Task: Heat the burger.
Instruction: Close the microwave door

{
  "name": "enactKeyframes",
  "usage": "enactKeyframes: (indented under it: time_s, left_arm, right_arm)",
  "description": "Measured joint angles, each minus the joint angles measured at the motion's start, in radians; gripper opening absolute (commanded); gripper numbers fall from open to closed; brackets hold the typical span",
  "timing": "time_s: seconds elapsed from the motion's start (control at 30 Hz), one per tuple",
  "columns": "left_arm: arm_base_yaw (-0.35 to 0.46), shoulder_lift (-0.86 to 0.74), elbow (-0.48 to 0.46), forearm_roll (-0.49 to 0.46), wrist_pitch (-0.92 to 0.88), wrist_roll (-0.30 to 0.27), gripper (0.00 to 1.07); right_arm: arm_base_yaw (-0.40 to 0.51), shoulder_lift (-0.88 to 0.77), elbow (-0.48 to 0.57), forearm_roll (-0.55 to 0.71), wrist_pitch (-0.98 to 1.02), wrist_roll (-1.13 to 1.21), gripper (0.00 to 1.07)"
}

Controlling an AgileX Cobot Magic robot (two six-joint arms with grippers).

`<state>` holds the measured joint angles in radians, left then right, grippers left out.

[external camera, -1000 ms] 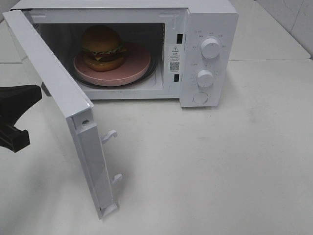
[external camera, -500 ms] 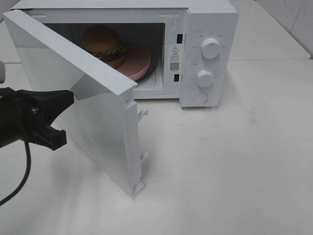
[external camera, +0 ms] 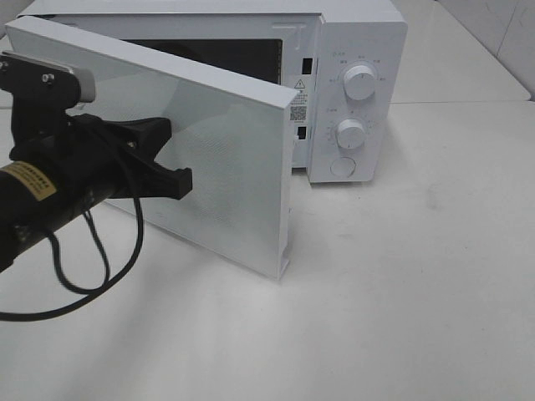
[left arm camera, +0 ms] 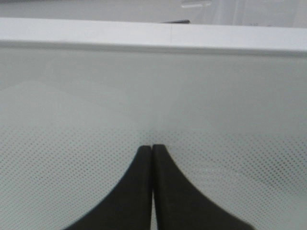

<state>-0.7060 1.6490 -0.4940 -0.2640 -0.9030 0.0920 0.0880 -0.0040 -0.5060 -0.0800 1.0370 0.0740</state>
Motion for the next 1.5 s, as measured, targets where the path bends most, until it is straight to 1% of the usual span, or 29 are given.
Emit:
enactKeyframes:
  time_s: [0.03,0.07,0.1,0.13,0.17,0.2,0.23,0.27,0.3,0.33,0.37,0.4,0.43,0.5,0.57,0.6,0.67,0.73,0.77,0.83,0.87,0.97,1.07,1.13,1.3,1.4,1.43,1.5]
  left_arm:
    - [0.0,0.0,0.0,0.0,0.0,0.0,0.0]
    - [-0.022,0.023,-0.037,-0.061,0.0,0.033,0.0]
    - [-0.032,0.037,-0.056,-0.09,0.0,0.047,0.0]
    - [-0.032,0.037,-0.056,-0.09,0.0,0.047,0.0]
    - [-0.047,0.065,-0.093,-0.133,0.0,0.067,0.0]
    - [-0.052,0.077,-0.11,-0.152,0.0,0.073,0.0]
    - [-0.052,0.077,-0.11,-0.152,0.0,0.073,0.0]
    - [-0.063,0.105,-0.152,-0.188,0.0,0.085,0.0]
    - [-0.063,0.105,-0.152,-0.188,0.0,0.085,0.0]
    - [-0.072,0.129,-0.189,-0.22,0.001,0.098,0.0]
    - [-0.073,0.139,-0.208,-0.235,0.001,0.103,0.0]
    - [-0.073,0.139,-0.208,-0.235,0.001,0.103,0.0]
    - [-0.074,0.161,-0.245,-0.266,0.003,0.118,0.0]
    - [-0.074,0.171,-0.26,-0.276,0.006,0.126,0.0]
    - [-0.074,0.206,-0.331,-0.321,0.017,0.163,0.0]
    - [-0.074,0.206,-0.331,-0.321,0.017,0.163,0.0]
    - [-0.074,0.229,-0.379,-0.343,0.022,0.183,0.0]
    - [-0.074,0.236,-0.397,-0.355,0.03,0.192,0.0]
    - [-0.074,0.252,-0.427,-0.386,0.04,0.211,0.0]
    - [-0.074,0.262,-0.441,-0.401,0.041,0.222,0.0]
    - [-0.074,0.28,-0.469,-0.422,0.041,0.245,0.0]
    - [-0.083,0.304,-0.496,-0.435,0.058,0.26,0.0]
    - [-0.084,0.313,-0.505,-0.435,0.064,0.263,0.0]
    - [-0.091,0.339,-0.539,-0.446,0.08,0.269,0.0]
    - [-0.091,0.355,-0.571,-0.461,0.107,0.282,0.0]
    - [-0.077,0.36,-0.591,-0.457,0.145,0.285,0.0]
    - [-0.061,0.363,-0.603,-0.452,0.176,0.287,0.0]
    - [-0.059,0.363,-0.605,-0.446,0.196,0.287,0.0]
  right_arm:
    - [0.0,0.0,0.0,0.0,0.0,0.0,0.76]
    - [0.0,0.0,0.0,0.0,0.0,0.0,0.76]
    - [0.0,0.0,0.0,0.0,0.0,0.0,0.76]
    - [0.0,0.0,0.0,0.0,0.0,0.0,0.76]
    - [0.0,0.0,0.0,0.0,0.0,0.0,0.76]
    - [0.0,0.0,0.0,0.0,0.0,0.0,0.76]
    - [0.0,0.0,0.0,0.0,0.0,0.0,0.76]
    - [0.0,0.0,0.0,0.0,0.0,0.0,0.76]
    - [0.0,0.0,0.0,0.0,0.0,0.0,0.76]
    - [0.0,0.0,0.0,0.0,0.0,0.0,0.76]
    - [0.0,0.0,0.0,0.0,0.0,0.0,0.76]
    - [0.0,0.0,0.0,0.0,0.0,0.0,0.76]
    - [0.0,0.0,0.0,0.0,0.0,0.0,0.76]
    - [0.0,0.0,0.0,0.0,0.0,0.0,0.76]
    - [0.0,0.0,0.0,0.0,0.0,0.0,0.76]
    - [0.0,0.0,0.0,0.0,0.0,0.0,0.76]
    - [0.0,0.0,0.0,0.0,0.0,0.0,0.76]
    - [0.0,0.0,0.0,0.0,0.0,0.0,0.76]
    - [0.0,0.0,0.0,0.0,0.0,0.0,0.76]
    - [0.0,0.0,0.0,0.0,0.0,0.0,0.76]
    - [0.0,0.0,0.0,0.0,0.0,0.0,0.76]
    - [0.0,0.0,0.0,0.0,0.0,0.0,0.76]
    - [0.0,0.0,0.0,0.0,0.0,0.0,0.76]
    - [0.0,0.0,0.0,0.0,0.0,0.0,0.76]
    - [0.0,0.0,0.0,0.0,0.0,0.0,0.76]
    - [0.0,0.0,0.0,0.0,0.0,0.0,0.76]
    - [0.0,0.0,0.0,0.0,0.0,0.0,0.76]
    - [0.0,0.0,0.0,0.001,0.0,0.0,0.76]
